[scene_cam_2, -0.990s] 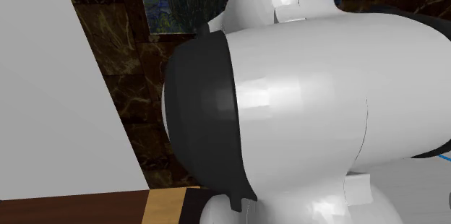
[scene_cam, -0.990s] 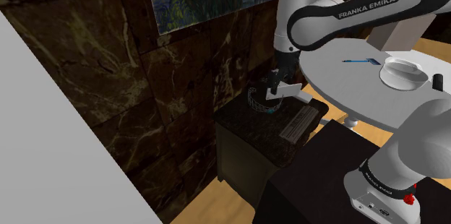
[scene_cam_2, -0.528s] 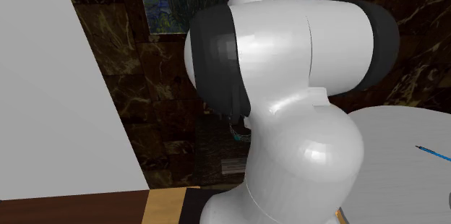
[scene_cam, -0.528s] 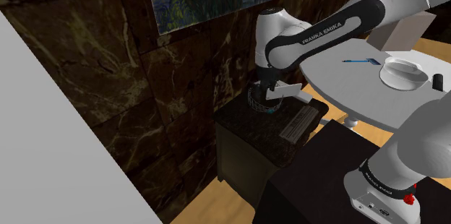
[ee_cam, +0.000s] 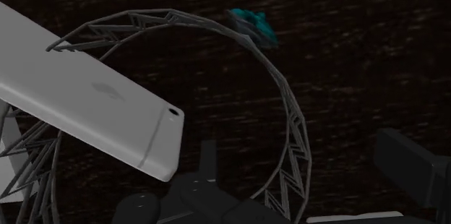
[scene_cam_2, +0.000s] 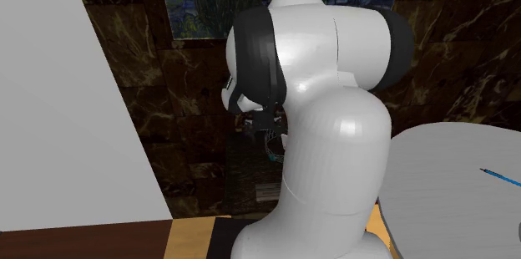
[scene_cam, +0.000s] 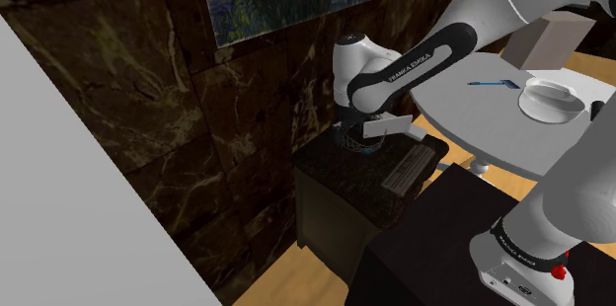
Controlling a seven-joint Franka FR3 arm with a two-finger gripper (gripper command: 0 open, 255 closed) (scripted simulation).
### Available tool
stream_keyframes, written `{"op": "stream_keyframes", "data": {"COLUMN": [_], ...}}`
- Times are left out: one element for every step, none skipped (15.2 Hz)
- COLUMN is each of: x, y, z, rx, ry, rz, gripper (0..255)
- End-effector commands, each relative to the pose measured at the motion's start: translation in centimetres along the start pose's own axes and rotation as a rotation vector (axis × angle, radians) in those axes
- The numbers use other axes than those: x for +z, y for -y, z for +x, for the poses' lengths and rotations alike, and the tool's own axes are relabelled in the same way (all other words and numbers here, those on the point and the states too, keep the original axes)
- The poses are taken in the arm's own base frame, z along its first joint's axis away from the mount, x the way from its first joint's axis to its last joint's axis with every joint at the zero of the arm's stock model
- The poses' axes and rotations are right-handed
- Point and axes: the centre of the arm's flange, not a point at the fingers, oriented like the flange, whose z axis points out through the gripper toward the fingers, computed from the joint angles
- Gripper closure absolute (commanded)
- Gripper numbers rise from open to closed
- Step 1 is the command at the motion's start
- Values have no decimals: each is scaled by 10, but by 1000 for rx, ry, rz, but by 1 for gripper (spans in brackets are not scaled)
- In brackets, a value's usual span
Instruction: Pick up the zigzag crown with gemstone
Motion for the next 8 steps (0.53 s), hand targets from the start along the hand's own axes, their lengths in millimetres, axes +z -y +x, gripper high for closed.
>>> {"op": "stream_keyframes", "data": {"x": [12,17,25,25,25,26,25,25], "y": [1,2,3,3,3,3,3,3], "z": [1,1,1,1,1,1,1,1], "rx": [0,0,0,0,0,0,0,0], "ry": [0,0,0,0,0,0,0,0], "rz": [0,0,0,0,0,0,0,0], "gripper": [0,0,0,0,0,255,255,255]}}
